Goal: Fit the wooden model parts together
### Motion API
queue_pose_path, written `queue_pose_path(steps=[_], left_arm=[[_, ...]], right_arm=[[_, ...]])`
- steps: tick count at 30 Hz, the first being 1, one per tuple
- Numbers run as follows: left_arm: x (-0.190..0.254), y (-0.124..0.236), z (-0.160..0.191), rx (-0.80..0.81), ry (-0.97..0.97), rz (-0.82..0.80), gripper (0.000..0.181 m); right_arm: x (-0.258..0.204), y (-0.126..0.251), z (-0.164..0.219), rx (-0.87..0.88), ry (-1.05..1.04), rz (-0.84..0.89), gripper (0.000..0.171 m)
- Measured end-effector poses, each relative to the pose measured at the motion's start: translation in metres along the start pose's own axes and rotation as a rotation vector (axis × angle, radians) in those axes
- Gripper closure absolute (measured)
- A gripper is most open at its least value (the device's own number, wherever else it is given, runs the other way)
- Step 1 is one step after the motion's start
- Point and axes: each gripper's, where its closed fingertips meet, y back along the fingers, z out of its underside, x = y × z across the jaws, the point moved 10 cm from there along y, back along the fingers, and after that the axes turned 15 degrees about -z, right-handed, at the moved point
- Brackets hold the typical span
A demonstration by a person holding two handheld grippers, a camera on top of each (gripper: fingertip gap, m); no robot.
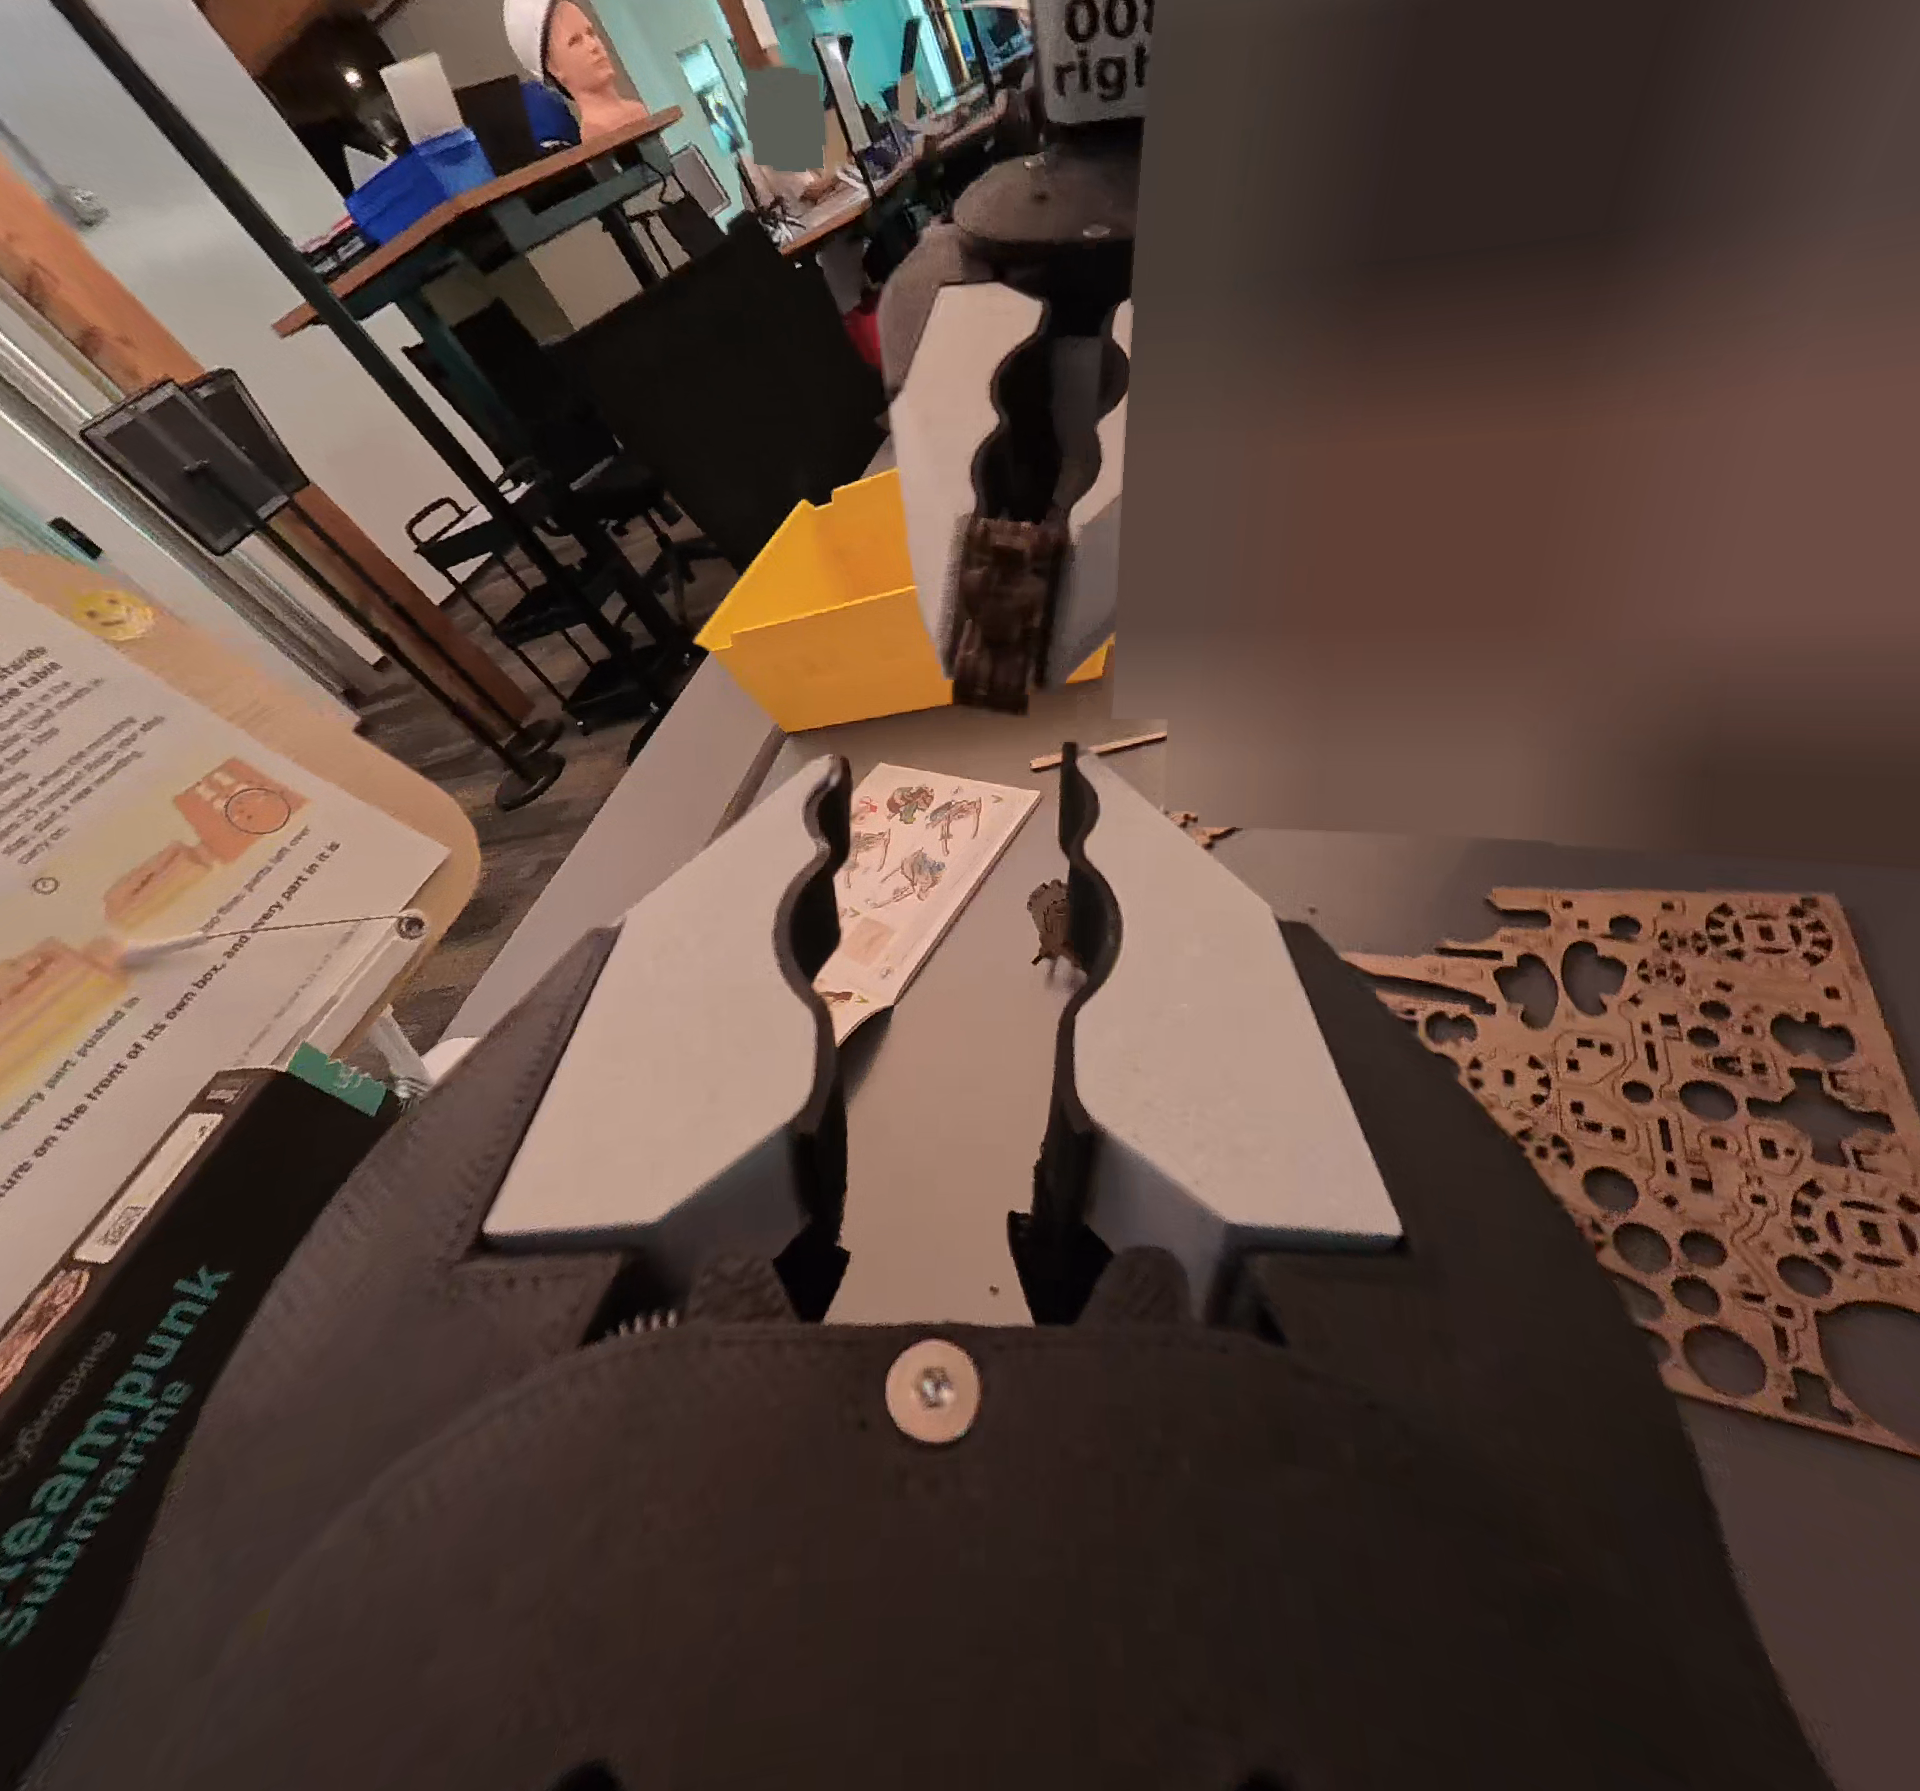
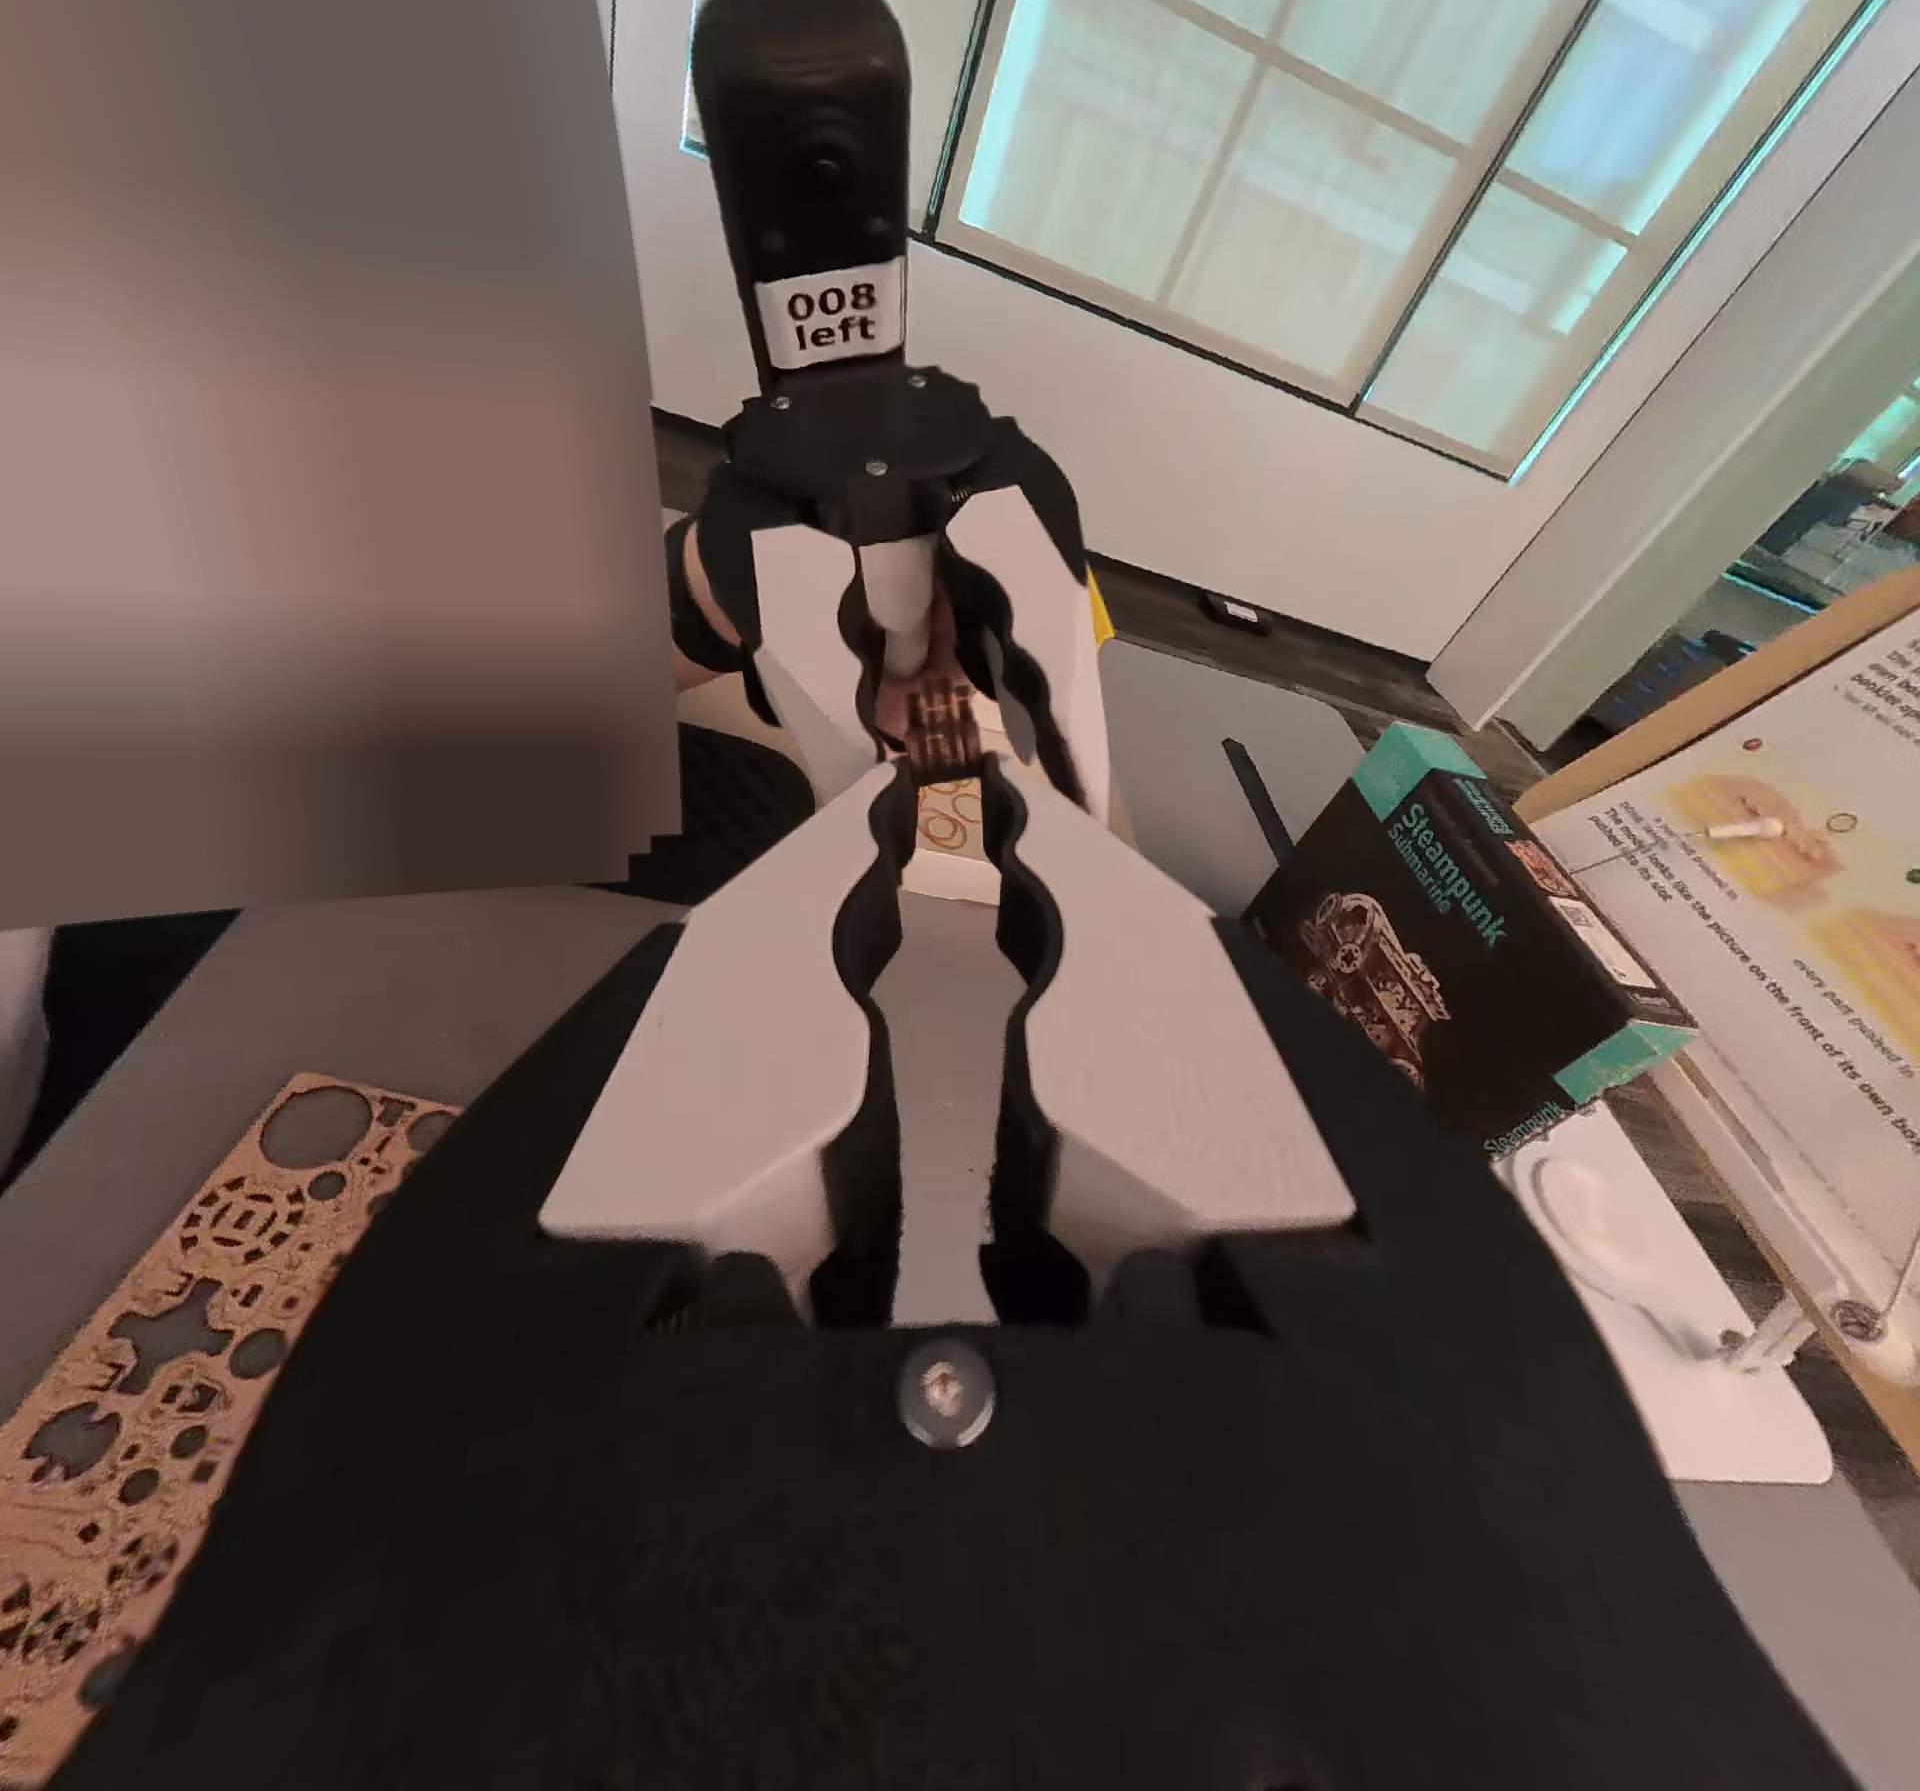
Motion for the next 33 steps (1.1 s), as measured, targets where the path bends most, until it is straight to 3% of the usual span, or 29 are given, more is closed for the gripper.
queue_pose_path(steps=[10,20,25,31,33], left_arm=[[0.016,0.009,-0.01,0.06,-0.239,-0.022,0.165],[0.025,0.014,-0.012,0.062,-0.371,-0.014,0.171],[0.024,0.012,-0.008,0.011,-0.417,-0.036,0.171],[0.024,0.01,-0.004,-0.042,-0.471,-0.05,0.171],[0.025,0.01,-0.003,-0.057,-0.477,-0.045,0.171]], right_arm=[[-0.007,0.0,0.005,-0.034,0.148,-0.039,0.16],[-0.012,-0.001,0.009,-0.043,0.221,-0.073,0.159],[-0.015,0.0,0.005,-0.114,0.249,-0.032,0.144],[-0.023,-0.003,0.002,-0.33,0.345,0.053,0.147],[-0.024,-0.004,0.001,-0.357,0.365,0.066,0.159]])
